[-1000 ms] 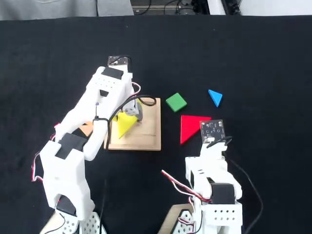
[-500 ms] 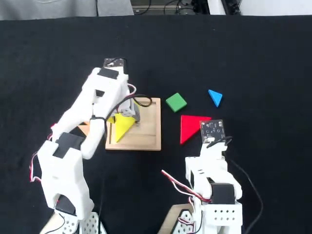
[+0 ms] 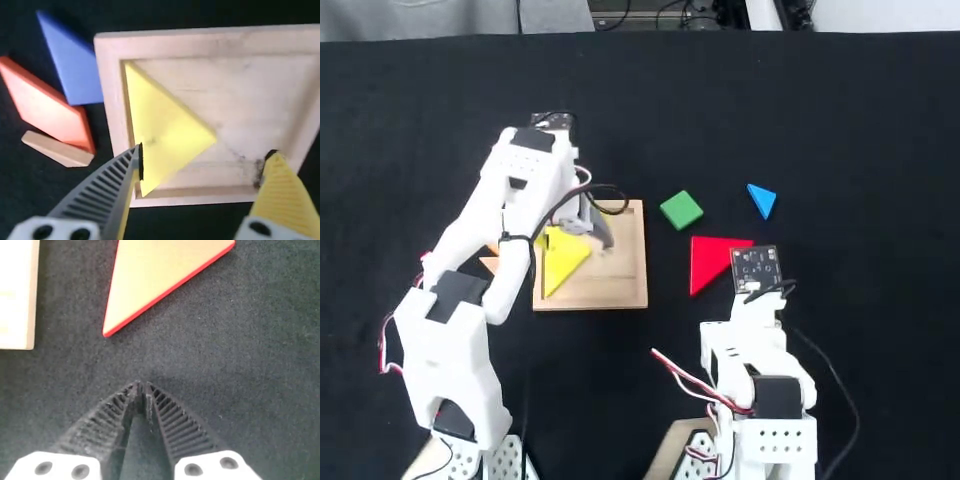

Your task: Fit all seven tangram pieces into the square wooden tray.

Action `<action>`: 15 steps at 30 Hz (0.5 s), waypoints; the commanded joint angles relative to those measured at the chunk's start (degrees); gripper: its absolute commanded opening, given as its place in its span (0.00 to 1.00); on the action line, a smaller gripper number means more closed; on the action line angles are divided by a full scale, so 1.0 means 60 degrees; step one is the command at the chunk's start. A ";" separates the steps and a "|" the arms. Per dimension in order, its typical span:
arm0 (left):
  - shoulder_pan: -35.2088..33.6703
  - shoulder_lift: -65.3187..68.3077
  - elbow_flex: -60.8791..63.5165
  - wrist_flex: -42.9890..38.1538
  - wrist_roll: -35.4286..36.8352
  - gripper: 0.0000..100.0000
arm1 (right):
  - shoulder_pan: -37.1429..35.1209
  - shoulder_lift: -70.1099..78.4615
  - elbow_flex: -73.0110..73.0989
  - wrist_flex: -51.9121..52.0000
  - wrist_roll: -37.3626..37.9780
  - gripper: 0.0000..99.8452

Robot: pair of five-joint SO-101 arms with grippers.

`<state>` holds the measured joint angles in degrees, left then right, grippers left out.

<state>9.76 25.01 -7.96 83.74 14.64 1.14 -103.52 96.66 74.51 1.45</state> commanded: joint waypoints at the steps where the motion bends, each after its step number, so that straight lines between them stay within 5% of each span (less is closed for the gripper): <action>1: 0.0095 -0.0425 -0.1311 0.0425 -0.0147 0.35 | -0.0073 -0.0828 -0.0022 0.0059 -0.0073 0.01; 8: 0.1736 -0.0322 -0.1018 0.0410 -0.1553 0.20 | -0.0073 -0.0828 -0.0022 0.0059 -0.0073 0.01; 15: 0.1985 -0.0044 -0.0022 -0.0645 -0.1758 0.06 | -0.0073 -0.0828 -0.0022 0.0059 -0.0073 0.01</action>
<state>21.19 25.01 -8.84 82.07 4.79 1.14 -103.52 96.66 74.51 1.45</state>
